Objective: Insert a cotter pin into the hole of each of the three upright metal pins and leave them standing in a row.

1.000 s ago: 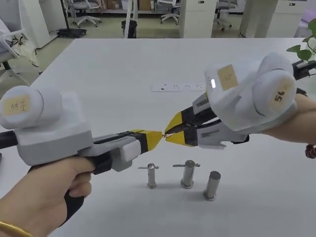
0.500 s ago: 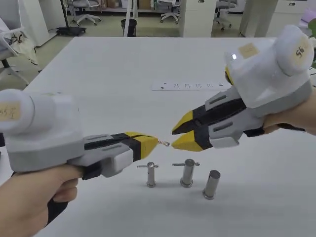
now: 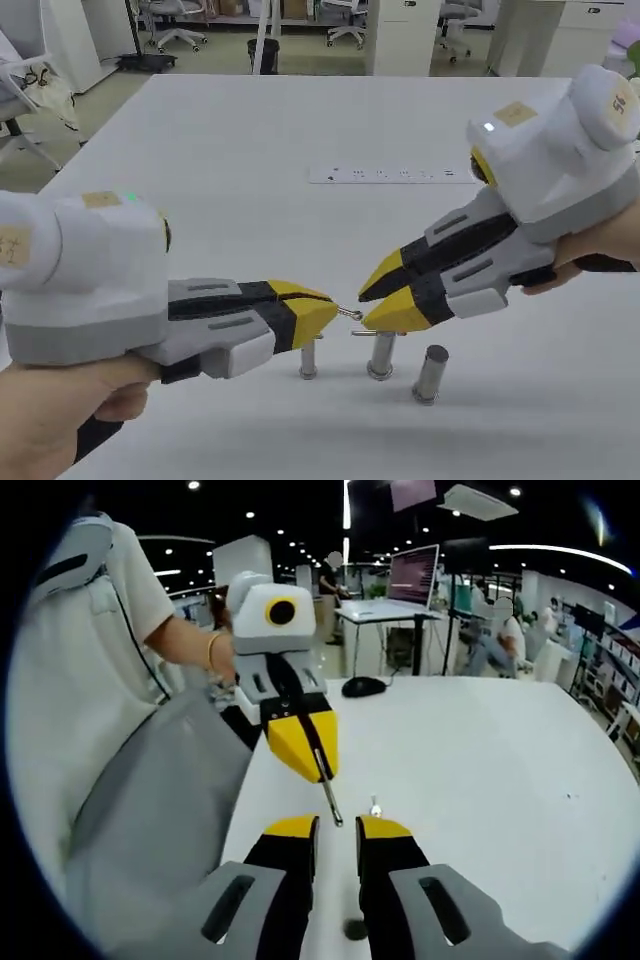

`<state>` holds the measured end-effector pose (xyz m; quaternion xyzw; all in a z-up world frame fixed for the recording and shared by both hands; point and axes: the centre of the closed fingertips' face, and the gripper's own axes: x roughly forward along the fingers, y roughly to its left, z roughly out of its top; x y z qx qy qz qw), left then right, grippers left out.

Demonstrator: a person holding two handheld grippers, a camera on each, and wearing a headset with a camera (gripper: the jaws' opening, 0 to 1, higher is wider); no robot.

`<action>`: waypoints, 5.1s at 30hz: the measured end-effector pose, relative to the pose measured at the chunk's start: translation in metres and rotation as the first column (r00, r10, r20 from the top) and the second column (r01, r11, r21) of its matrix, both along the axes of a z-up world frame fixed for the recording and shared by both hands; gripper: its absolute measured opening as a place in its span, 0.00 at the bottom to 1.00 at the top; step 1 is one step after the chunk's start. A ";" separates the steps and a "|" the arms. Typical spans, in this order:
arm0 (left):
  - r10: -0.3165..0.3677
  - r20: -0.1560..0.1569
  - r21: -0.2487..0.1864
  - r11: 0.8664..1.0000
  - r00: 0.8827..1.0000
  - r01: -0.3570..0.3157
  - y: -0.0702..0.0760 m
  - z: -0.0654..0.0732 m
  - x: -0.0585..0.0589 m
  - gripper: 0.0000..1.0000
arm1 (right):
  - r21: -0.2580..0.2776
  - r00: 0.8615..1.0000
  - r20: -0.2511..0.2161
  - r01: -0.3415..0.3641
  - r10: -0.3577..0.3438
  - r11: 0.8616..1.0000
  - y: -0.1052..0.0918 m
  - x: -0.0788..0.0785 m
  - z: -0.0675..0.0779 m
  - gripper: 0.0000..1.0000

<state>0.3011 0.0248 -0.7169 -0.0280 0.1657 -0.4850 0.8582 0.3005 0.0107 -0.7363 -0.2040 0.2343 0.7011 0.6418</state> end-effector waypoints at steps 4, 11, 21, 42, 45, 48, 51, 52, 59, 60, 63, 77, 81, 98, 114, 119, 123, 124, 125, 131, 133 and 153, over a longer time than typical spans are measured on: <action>-0.040 0.015 -0.001 0.999 0.999 0.040 -0.005 0.002 -0.006 0.00 | -0.002 1.000 -0.016 -0.021 0.021 1.000 0.000 -0.006 -0.002 0.16; -0.074 0.024 0.004 0.997 0.997 0.074 -0.010 0.004 -0.012 0.00 | -0.003 0.997 -0.043 -0.058 0.058 0.998 0.000 -0.017 -0.004 0.11; -0.097 0.033 0.000 0.995 0.995 0.097 -0.011 0.006 -0.016 0.00 | 0.000 0.995 -0.053 -0.085 0.084 0.996 -0.001 -0.026 -0.002 0.07; -0.119 0.061 0.018 0.993 0.991 0.118 -0.015 0.007 -0.020 0.02 | -0.066 0.991 0.023 -0.130 0.132 0.989 -0.007 -0.033 -0.001 0.02; -0.110 0.062 0.025 0.994 0.992 0.108 -0.016 0.005 -0.019 0.03 | -0.082 0.990 0.039 -0.131 0.135 0.988 -0.009 -0.033 -0.001 0.02; -0.098 0.056 0.031 0.995 0.994 0.096 -0.017 0.002 -0.018 0.06 | -0.100 0.989 0.060 -0.128 0.134 0.987 -0.012 -0.030 -0.001 0.02; -0.079 0.055 0.031 0.996 0.995 0.078 -0.017 0.001 -0.016 0.10 | -0.128 0.987 0.080 -0.125 0.136 0.984 -0.016 -0.028 -0.003 0.02; -0.075 0.056 0.031 0.997 0.996 0.073 -0.018 0.001 -0.016 0.12 | -0.137 0.987 0.085 -0.123 0.135 0.983 -0.018 -0.027 -0.004 0.02; -0.035 0.045 0.044 0.999 0.998 0.033 -0.020 -0.009 -0.014 0.21 | -0.193 0.984 0.121 -0.104 0.129 0.976 -0.034 -0.020 -0.011 0.02; -0.029 0.042 0.043 0.999 0.999 0.028 -0.021 -0.011 -0.015 0.21 | -0.202 0.984 0.122 -0.100 0.126 0.974 -0.037 -0.019 -0.013 0.02; -0.015 0.045 0.052 0.999 0.999 0.013 -0.024 -0.016 -0.016 0.22 | -0.225 0.984 0.132 -0.089 0.121 0.970 -0.045 -0.016 -0.017 0.02; 0.025 0.039 0.128 0.991 0.999 -0.030 -0.044 -0.049 -0.016 0.30 | -0.333 0.982 0.159 -0.040 0.098 0.942 -0.082 -0.006 -0.034 0.02; 0.046 0.039 0.164 0.985 0.998 -0.052 -0.048 -0.060 -0.011 0.31 | -0.358 0.982 0.163 -0.029 0.093 0.933 -0.090 -0.004 -0.039 0.02; 0.093 0.021 0.201 0.975 0.995 -0.095 -0.073 -0.088 0.003 0.29 | -0.430 0.984 0.160 -0.006 0.082 0.903 -0.116 0.004 -0.059 0.02; 0.148 -0.005 0.214 0.966 0.989 -0.144 -0.089 -0.110 0.018 0.26 | -0.480 0.984 0.157 0.004 0.082 0.878 -0.131 0.012 -0.079 0.02; 0.158 -0.013 0.214 0.965 0.987 -0.152 -0.093 -0.115 0.023 0.24 | -0.489 0.985 0.154 0.003 0.083 0.872 -0.132 0.015 -0.083 0.02; 0.164 -0.026 0.203 0.967 0.986 -0.156 -0.097 -0.119 0.025 0.21 | -0.491 0.985 0.154 0.004 0.083 0.871 -0.132 0.018 -0.085 0.02; 0.167 -0.026 0.204 0.966 0.986 -0.158 -0.097 -0.119 0.026 0.21 | -0.491 0.985 0.153 0.003 0.082 0.871 -0.132 0.018 -0.085 0.02; 0.170 -0.029 0.198 0.967 0.985 -0.162 -0.098 -0.119 0.026 0.21 | -0.491 0.985 0.151 0.002 0.083 0.871 -0.131 0.019 -0.086 0.02; 0.177 -0.031 0.194 0.967 0.984 -0.167 -0.101 -0.122 0.029 0.17 | -0.497 0.984 0.149 -0.007 0.093 0.868 -0.129 0.020 -0.090 0.02; 0.178 -0.033 0.197 0.966 0.983 -0.168 -0.101 -0.123 0.029 0.16 | -0.498 0.984 0.151 -0.009 0.097 0.867 -0.129 0.020 -0.091 0.02; 0.166 -0.018 0.225 0.962 0.986 -0.158 -0.099 -0.127 0.032 0.12 | -0.483 0.980 0.160 -0.027 0.119 0.875 -0.122 0.027 -0.089 0.02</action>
